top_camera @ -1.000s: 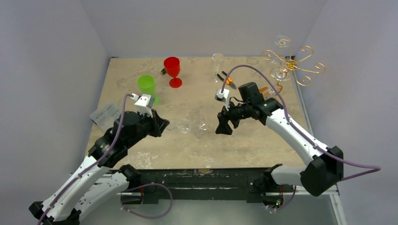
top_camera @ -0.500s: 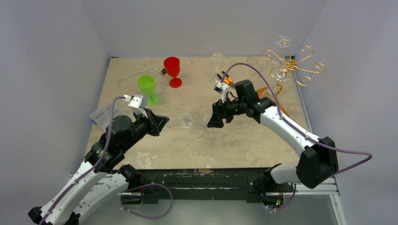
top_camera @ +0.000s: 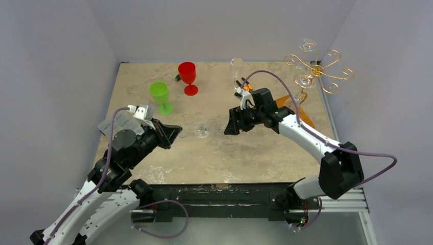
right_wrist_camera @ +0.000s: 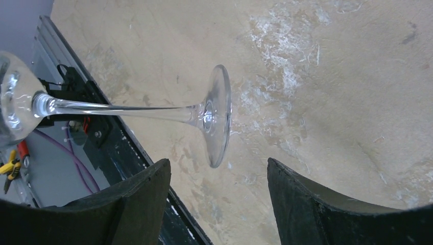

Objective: Place the wine glass upside down on the wine glass rack
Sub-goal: Turn the wine glass upside down at the wine rack.

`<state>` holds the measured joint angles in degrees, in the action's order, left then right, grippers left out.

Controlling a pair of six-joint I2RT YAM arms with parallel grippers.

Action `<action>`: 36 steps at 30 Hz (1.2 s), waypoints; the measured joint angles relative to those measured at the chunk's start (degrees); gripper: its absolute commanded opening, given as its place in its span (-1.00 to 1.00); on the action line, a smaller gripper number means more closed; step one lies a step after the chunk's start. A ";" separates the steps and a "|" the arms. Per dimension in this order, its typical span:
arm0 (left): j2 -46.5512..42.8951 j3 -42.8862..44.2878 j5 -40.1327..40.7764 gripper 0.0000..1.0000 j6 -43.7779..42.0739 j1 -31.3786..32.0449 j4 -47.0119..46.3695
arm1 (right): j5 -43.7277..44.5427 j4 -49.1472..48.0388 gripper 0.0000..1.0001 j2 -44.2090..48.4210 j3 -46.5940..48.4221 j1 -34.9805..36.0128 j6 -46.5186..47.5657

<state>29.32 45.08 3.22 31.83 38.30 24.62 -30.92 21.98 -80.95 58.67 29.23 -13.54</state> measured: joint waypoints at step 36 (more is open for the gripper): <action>-9.75 -0.85 -5.88 0.21 4.39 -0.04 -0.28 | -8.52 4.48 -1.00 0.33 7.98 -2.62 3.39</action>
<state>19.57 44.23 -2.66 36.23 38.26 24.34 -39.44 26.46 -80.62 66.65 26.61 -10.15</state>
